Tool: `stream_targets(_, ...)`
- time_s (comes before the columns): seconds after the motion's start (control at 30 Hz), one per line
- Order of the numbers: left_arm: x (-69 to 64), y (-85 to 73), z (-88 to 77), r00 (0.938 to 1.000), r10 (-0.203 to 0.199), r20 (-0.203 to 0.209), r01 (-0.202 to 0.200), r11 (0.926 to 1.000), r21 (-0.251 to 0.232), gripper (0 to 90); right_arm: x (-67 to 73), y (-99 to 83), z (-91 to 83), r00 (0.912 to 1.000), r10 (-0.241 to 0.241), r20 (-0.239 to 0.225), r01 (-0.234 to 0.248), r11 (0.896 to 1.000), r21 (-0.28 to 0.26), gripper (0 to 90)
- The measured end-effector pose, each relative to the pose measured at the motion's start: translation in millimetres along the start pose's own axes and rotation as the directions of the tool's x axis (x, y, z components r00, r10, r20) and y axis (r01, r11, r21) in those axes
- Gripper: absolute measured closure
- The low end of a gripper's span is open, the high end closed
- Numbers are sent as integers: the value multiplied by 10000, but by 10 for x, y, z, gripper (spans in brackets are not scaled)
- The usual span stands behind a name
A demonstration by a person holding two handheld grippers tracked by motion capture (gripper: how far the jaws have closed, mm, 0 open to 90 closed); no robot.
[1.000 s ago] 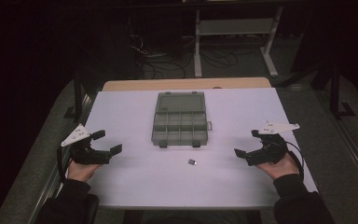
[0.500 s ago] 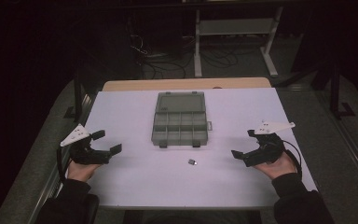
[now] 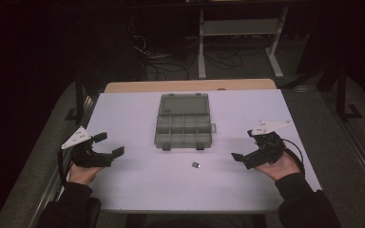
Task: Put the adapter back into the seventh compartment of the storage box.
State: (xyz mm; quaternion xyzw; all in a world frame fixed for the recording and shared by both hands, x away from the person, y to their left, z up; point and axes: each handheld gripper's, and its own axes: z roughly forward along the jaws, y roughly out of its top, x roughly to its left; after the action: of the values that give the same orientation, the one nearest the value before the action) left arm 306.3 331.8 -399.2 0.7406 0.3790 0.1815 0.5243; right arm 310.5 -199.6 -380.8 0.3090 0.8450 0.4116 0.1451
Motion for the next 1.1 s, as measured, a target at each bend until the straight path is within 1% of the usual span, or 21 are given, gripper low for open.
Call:
stream_targets(0.37, -4, -1, 6, 9999, 100, 25, -100, 9999, 98, 0, 83, 118, 82, 9989, -388, -270, 397, 9986, 343, 0)
stream_targets(0.9, -5, -2, 6, 9999, 99, 20, -99, 9999, 81, 0, 119, 191, 231, 9963, -589, -630, 643, 9941, 870, 0)
stream_targets(1.1, -5, -1, 4, 10000, 80, 19, -80, 9999, 63, 0, 150, 247, 263, 9946, -736, -735, 803, 9925, 921, 0)
